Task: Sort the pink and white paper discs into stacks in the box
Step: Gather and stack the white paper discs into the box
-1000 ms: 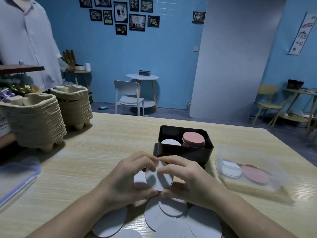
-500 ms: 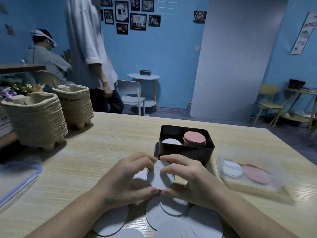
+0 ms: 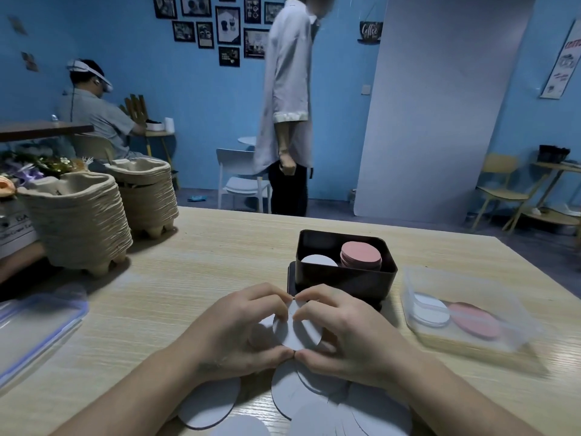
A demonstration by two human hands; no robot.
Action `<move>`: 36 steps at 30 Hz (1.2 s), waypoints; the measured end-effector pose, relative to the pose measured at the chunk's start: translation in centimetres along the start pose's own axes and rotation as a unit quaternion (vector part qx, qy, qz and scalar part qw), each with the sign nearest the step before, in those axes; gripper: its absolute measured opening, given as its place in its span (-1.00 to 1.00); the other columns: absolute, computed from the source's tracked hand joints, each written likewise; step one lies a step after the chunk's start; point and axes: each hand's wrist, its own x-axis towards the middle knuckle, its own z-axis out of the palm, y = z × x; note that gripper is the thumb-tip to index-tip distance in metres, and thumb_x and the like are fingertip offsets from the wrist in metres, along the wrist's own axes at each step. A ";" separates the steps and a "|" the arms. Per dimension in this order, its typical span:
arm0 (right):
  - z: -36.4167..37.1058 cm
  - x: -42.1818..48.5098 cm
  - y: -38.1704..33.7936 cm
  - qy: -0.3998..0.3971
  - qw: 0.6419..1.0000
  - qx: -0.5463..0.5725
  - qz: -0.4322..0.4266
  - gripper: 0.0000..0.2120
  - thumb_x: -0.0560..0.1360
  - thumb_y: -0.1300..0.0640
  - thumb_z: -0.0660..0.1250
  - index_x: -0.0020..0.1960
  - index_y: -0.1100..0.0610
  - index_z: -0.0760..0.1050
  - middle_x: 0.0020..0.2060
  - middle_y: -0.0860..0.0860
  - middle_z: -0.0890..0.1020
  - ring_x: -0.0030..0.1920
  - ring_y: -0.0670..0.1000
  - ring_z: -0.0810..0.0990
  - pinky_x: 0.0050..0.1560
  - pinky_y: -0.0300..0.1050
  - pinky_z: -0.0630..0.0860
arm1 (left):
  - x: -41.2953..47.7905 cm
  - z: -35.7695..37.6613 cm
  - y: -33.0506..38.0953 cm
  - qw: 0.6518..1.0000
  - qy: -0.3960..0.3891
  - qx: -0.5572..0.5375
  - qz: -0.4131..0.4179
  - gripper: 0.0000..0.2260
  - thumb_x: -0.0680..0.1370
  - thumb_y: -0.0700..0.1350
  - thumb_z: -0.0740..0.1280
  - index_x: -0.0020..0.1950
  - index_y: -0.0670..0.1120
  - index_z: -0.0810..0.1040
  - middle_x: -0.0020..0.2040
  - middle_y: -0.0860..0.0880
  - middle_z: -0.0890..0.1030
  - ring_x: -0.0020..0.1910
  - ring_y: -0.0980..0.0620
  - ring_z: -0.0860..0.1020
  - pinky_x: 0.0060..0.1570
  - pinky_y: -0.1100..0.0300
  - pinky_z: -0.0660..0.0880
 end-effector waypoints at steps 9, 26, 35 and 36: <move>-1.0 -0.9 0.2 -0.030 0.998 0.057 0.018 -0.60 0.51 -0.21 0.45 0.26 -0.04 0.56 0.29 -0.18 0.51 0.31 -0.15 0.50 0.25 -0.12 0.49 | -2.3 -3.4 -0.6 0.996 -0.002 -0.007 -0.094 -0.73 0.54 0.10 0.49 0.19 0.06 0.61 0.06 0.20 0.62 0.11 0.16 0.60 0.05 0.11 0.55; -1.2 -1.4 -0.4 -0.057 0.997 0.044 0.025 -0.56 0.49 -0.28 0.43 0.27 -0.09 0.55 0.31 -0.20 0.50 0.30 -0.16 0.49 0.24 -0.11 0.51 | -11.7 -8.9 0.5 0.968 -0.135 0.053 -0.202 -0.40 0.32 0.39 0.51 0.29 0.23 0.52 0.32 0.46 0.37 0.41 0.35 0.36 0.36 0.42 0.31; -0.9 -1.3 -0.3 -0.060 0.997 0.047 0.021 -0.56 0.49 -0.26 0.45 0.28 -0.09 0.55 0.32 -0.20 0.50 0.31 -0.16 0.51 0.25 -0.06 0.52 | -8.2 -6.8 0.6 0.980 -0.063 0.016 -0.188 -0.50 0.39 0.25 0.51 0.29 0.23 0.50 0.19 0.37 0.52 0.25 0.27 0.51 0.22 0.22 0.49; -0.9 -1.3 -0.3 -0.058 0.997 0.050 0.021 -0.56 0.49 -0.25 0.46 0.28 -0.08 0.55 0.32 -0.20 0.50 0.30 -0.15 0.52 0.24 -0.06 0.53 | -7.3 -6.4 0.7 0.983 -0.060 0.013 -0.174 -0.50 0.40 0.24 0.51 0.30 0.22 0.50 0.18 0.34 0.53 0.24 0.24 0.52 0.19 0.18 0.51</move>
